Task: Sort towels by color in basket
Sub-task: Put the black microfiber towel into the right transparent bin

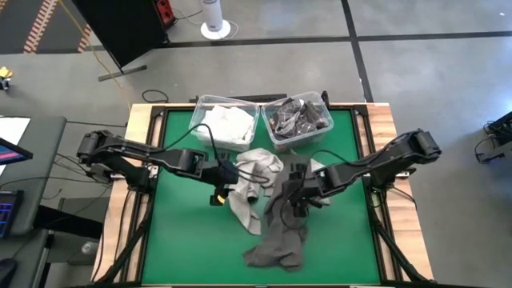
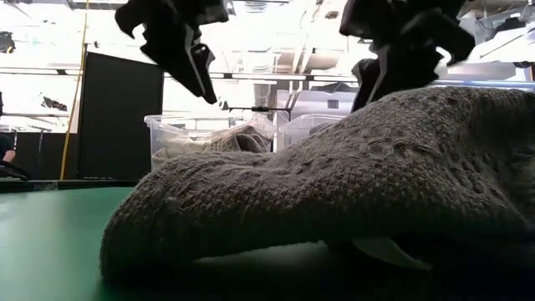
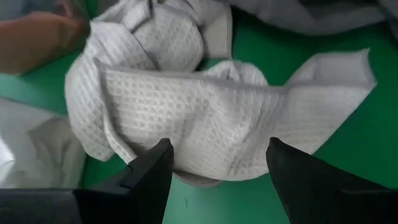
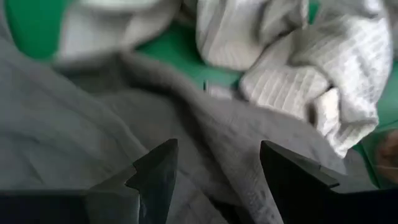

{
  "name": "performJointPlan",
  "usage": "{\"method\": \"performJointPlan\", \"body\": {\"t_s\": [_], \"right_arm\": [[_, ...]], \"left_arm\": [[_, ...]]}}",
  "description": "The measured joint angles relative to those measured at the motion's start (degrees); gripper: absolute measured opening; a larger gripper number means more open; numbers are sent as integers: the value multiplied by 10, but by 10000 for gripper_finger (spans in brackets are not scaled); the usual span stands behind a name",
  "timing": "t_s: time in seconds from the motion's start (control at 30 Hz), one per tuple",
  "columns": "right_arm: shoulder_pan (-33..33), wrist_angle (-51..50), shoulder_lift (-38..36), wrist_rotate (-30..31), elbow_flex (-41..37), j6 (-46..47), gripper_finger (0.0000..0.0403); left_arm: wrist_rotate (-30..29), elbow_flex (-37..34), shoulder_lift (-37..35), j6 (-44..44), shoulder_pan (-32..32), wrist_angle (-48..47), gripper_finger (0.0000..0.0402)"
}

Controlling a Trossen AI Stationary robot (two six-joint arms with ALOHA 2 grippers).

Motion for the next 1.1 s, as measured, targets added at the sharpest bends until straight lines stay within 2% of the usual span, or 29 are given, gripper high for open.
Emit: {"method": "performJointPlan", "body": {"t_s": [0.07,0.2,0.3,0.4,0.57,0.6,0.83,0.97,1.1], "right_arm": [[2,-8,19,6,10,-20,260],[2,-13,55,58,26,-72,258],[2,-12,86,82,29,-105,237],[-2,-16,115,86,29,-123,181],[-2,-81,121,86,50,-114,34],[-3,-104,114,87,59,-104,22],[-4,-219,19,131,107,-46,27],[-14,-234,-54,159,118,-57,19],[-45,-252,-112,205,156,-66,19]], "left_arm": [[-4,-18,0,-1,-3,8,247],[-26,-41,0,-17,-3,25,247],[-36,-49,0,-27,-3,23,247],[-36,-52,0,-29,-3,30,247],[-41,-53,0,-24,-3,53,247],[-41,-53,0,-22,-3,65,247],[-48,-53,0,6,-3,125,247],[-51,-57,0,16,-3,135,247],[-51,-101,-6,30,-2,216,247]]}}
